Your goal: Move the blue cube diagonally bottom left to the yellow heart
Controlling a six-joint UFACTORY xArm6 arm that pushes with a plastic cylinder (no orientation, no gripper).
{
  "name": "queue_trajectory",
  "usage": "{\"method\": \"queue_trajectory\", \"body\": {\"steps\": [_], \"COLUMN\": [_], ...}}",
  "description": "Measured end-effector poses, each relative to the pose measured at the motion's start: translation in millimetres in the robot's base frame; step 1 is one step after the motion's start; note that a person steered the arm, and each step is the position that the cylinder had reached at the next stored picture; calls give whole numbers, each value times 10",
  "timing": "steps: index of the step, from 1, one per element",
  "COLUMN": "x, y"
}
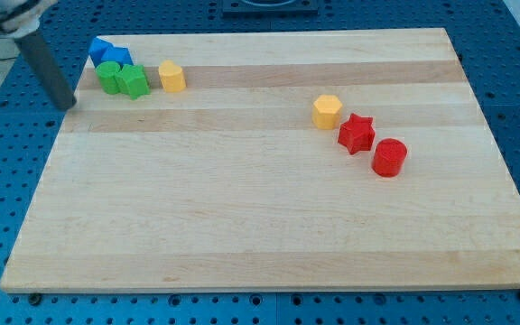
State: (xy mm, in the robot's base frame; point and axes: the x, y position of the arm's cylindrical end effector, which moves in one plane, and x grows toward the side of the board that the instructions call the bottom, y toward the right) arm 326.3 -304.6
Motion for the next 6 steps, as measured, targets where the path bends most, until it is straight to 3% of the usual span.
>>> {"method": "queue_trajectory", "body": {"steps": [2,3,4,6], "x": [-584,-1071,-1198,-626], "y": [-3,-5,17,565]}}
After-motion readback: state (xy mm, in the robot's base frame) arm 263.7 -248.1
